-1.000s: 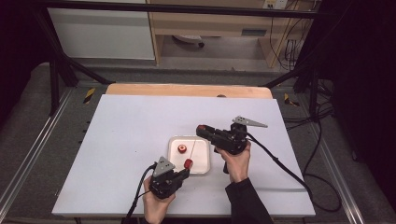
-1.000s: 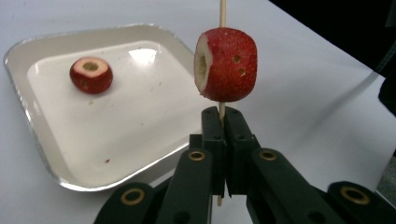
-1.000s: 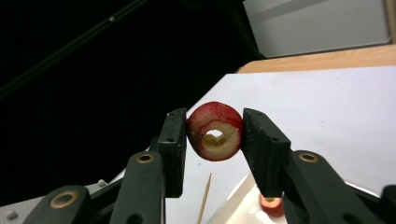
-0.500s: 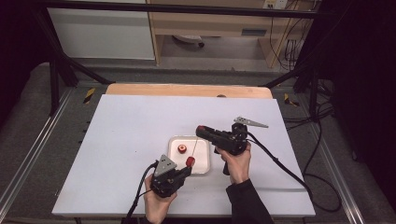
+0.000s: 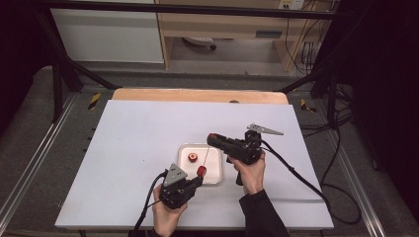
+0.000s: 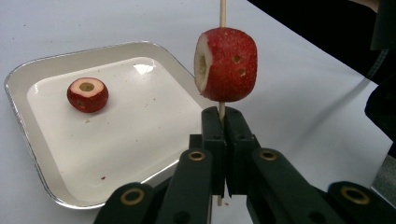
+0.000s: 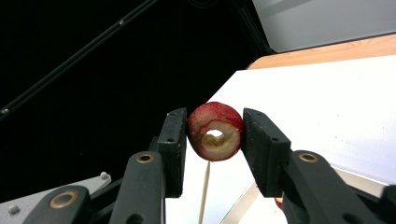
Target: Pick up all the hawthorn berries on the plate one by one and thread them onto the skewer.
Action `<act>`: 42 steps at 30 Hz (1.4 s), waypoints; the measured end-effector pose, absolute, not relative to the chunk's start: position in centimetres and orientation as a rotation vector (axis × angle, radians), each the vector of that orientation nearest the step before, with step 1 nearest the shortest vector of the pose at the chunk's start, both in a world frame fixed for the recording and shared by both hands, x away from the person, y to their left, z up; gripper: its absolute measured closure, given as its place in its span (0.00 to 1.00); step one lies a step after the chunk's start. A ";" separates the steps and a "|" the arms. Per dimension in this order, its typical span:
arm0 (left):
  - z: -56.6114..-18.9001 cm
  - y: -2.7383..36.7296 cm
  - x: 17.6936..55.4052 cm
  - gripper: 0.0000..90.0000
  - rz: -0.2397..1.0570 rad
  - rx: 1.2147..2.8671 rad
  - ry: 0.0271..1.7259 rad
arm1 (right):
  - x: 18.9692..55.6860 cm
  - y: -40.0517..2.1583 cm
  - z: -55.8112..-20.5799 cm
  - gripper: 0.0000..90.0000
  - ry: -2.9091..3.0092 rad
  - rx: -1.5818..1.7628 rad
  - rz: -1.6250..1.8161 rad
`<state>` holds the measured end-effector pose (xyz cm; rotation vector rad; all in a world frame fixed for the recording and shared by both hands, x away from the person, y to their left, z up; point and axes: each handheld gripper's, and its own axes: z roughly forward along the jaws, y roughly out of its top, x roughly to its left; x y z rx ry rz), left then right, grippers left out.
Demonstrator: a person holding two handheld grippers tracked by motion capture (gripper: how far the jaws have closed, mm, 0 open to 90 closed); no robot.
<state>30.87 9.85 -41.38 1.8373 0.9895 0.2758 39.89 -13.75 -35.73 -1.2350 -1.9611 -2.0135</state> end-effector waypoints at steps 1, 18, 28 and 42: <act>-41.4 9.9 30.9 0.99 0.275 1.837 0.989 | 39.9 -13.7 -35.7 0.69 -1.960 -1.236 -2.012; -41.6 9.6 31.1 0.99 0.269 1.805 1.015 | 39.4 -13.0 -36.6 0.69 -1.992 -1.209 -1.993; -42.2 9.2 31.3 0.99 0.267 1.824 1.010 | 38.6 -12.5 -37.2 0.69 -2.036 -1.183 -1.975; -42.1 9.5 31.2 0.99 0.274 1.809 0.993 | 38.6 -12.8 -37.1 0.69 -2.068 -1.153 -2.001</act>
